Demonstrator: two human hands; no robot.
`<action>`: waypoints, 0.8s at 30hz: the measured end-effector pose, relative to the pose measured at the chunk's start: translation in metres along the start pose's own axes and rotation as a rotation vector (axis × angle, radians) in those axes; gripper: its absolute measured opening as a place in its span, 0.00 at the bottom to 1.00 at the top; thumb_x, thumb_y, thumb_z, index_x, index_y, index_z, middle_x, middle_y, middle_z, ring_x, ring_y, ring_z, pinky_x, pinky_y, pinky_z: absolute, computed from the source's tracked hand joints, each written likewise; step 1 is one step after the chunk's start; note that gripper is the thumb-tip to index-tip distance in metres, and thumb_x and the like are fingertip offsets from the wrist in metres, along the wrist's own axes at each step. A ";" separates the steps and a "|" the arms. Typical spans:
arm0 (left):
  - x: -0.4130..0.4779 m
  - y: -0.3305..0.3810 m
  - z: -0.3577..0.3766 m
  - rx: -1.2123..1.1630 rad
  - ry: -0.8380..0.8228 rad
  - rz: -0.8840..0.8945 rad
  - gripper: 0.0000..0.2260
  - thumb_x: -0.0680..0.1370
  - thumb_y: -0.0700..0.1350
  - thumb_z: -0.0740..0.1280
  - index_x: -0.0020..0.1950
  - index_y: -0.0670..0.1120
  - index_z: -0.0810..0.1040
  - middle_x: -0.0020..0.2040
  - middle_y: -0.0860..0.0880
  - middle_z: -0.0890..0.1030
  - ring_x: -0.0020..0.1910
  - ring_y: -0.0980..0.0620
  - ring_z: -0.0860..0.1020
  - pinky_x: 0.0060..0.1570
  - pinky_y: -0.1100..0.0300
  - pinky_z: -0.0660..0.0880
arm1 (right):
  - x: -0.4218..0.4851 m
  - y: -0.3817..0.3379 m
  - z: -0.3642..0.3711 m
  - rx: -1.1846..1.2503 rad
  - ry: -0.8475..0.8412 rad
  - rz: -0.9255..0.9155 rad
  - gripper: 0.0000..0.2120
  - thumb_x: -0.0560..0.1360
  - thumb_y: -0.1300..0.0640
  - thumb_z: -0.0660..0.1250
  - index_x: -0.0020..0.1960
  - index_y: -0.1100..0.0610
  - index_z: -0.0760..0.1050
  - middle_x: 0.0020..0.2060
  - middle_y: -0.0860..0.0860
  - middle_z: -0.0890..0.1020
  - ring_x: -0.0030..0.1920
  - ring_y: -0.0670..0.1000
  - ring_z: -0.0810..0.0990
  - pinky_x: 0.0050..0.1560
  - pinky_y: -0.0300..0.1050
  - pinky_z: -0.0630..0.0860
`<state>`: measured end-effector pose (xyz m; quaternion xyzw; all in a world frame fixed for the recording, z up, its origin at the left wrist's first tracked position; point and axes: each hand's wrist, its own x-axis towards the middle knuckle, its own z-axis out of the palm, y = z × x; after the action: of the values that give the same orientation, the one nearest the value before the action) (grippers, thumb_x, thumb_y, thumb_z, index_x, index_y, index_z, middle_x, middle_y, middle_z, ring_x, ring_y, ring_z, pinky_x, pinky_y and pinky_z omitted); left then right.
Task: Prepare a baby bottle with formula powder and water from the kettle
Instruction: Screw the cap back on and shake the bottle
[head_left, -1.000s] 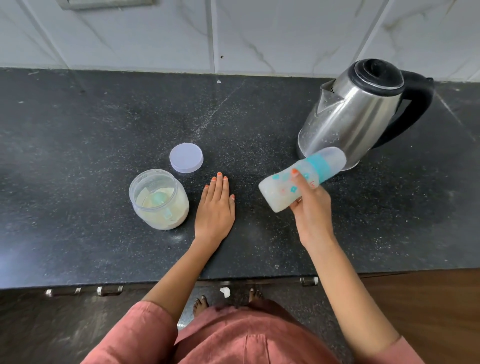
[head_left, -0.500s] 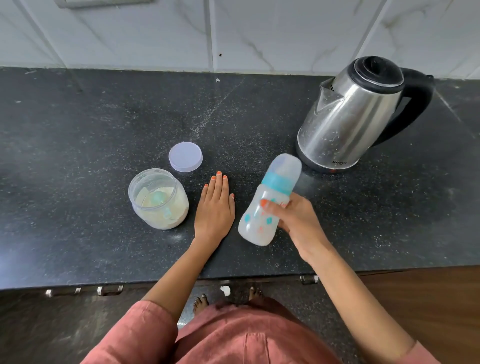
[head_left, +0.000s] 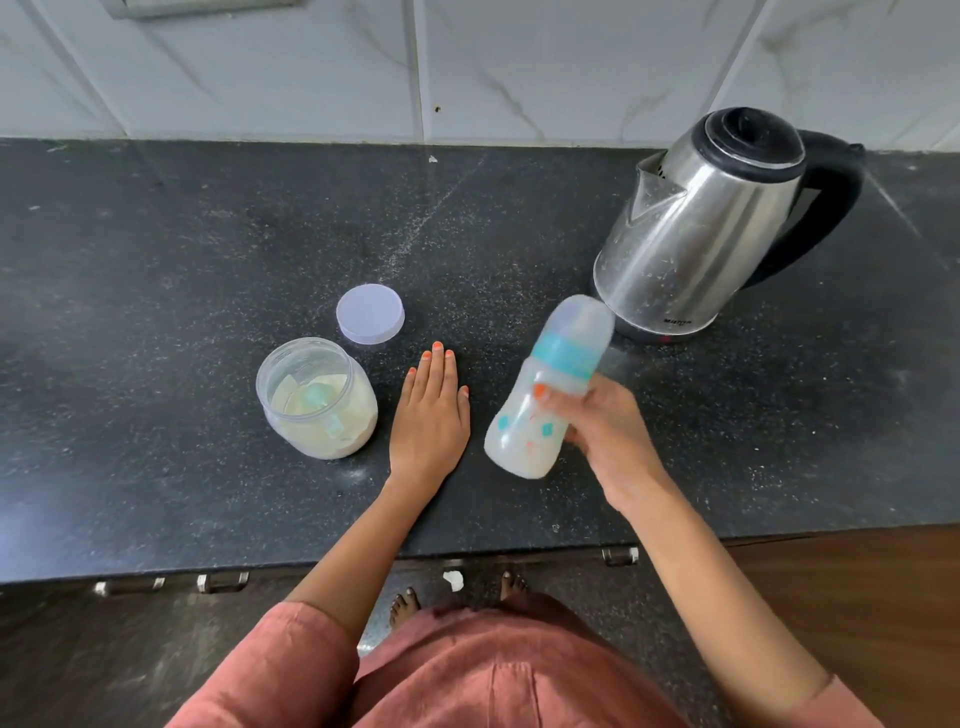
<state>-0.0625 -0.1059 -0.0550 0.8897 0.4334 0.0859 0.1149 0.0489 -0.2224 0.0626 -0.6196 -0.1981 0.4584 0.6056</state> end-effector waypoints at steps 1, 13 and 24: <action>0.000 0.000 -0.001 -0.002 -0.003 -0.003 0.26 0.80 0.51 0.40 0.74 0.38 0.54 0.75 0.41 0.55 0.75 0.45 0.53 0.71 0.56 0.44 | 0.004 -0.004 -0.001 0.134 0.068 -0.009 0.07 0.69 0.61 0.70 0.46 0.54 0.77 0.41 0.48 0.83 0.43 0.46 0.81 0.47 0.43 0.78; -0.001 0.000 -0.002 0.012 -0.011 -0.005 0.22 0.82 0.47 0.47 0.75 0.40 0.49 0.77 0.44 0.49 0.76 0.48 0.48 0.72 0.57 0.42 | -0.002 -0.004 -0.001 0.062 0.041 0.035 0.05 0.70 0.62 0.68 0.45 0.54 0.77 0.39 0.47 0.83 0.41 0.45 0.82 0.45 0.41 0.79; -0.001 0.001 -0.002 0.000 -0.010 -0.007 0.22 0.82 0.46 0.49 0.74 0.39 0.52 0.76 0.42 0.53 0.75 0.46 0.52 0.72 0.55 0.45 | -0.004 0.000 0.001 -0.059 -0.017 -0.004 0.06 0.69 0.63 0.69 0.44 0.53 0.78 0.39 0.48 0.83 0.43 0.46 0.81 0.45 0.40 0.79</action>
<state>-0.0628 -0.1064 -0.0532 0.8887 0.4358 0.0812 0.1174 0.0467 -0.2250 0.0642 -0.6329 -0.2178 0.4564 0.5863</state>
